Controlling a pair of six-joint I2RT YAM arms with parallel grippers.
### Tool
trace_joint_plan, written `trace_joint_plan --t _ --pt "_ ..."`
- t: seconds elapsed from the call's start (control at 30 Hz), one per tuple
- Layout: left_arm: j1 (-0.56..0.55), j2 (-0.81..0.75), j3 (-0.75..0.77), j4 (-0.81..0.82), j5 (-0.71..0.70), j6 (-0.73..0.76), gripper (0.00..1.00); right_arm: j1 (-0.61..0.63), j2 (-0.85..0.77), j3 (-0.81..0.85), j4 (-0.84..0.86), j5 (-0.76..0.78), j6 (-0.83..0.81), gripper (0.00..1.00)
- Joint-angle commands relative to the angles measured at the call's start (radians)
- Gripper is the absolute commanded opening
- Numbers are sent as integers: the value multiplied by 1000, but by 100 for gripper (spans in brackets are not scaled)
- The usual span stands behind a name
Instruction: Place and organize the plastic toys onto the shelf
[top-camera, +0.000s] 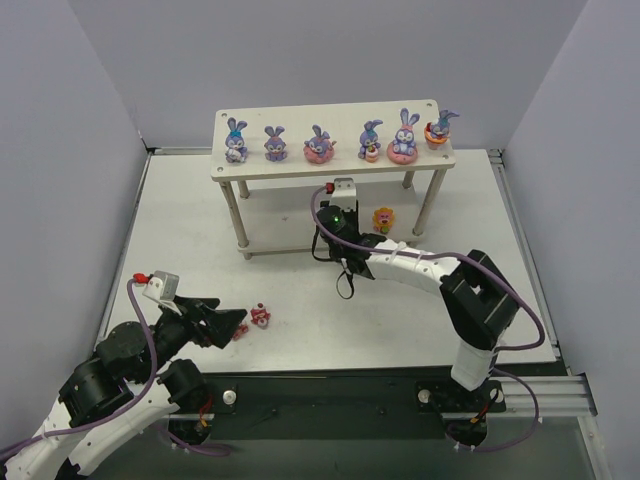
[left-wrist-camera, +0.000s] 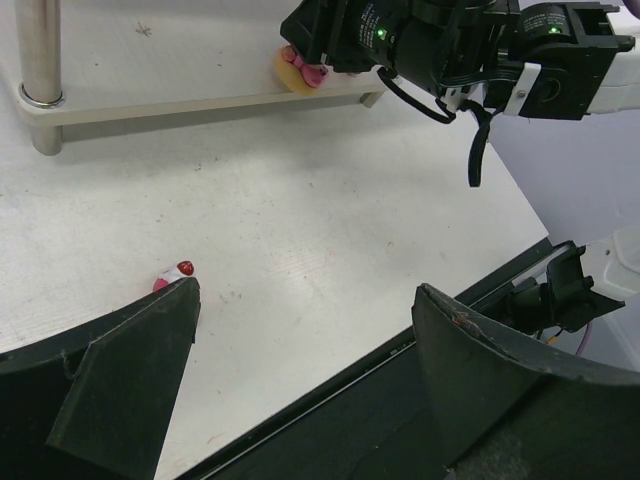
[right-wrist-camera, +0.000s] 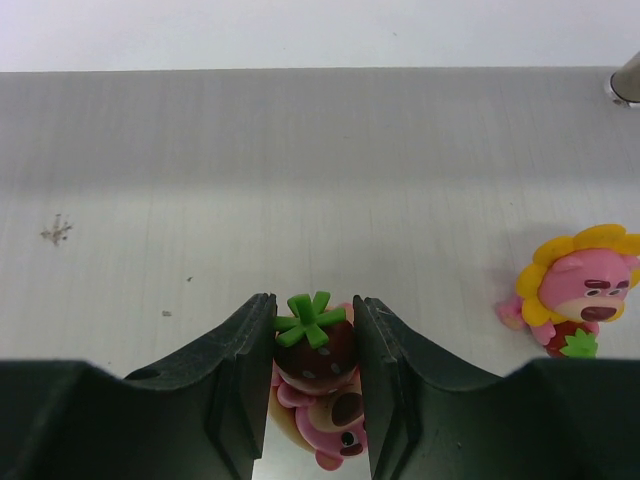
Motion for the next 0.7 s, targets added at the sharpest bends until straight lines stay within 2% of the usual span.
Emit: trace_joint_plan --t 0.0,0.67 --pt "0 -8 5 51 14 11 97 -18 14 74 -21 83 52 0" --pt "2 0 6 51 12 11 97 -52 130 134 -15 155 40 2"
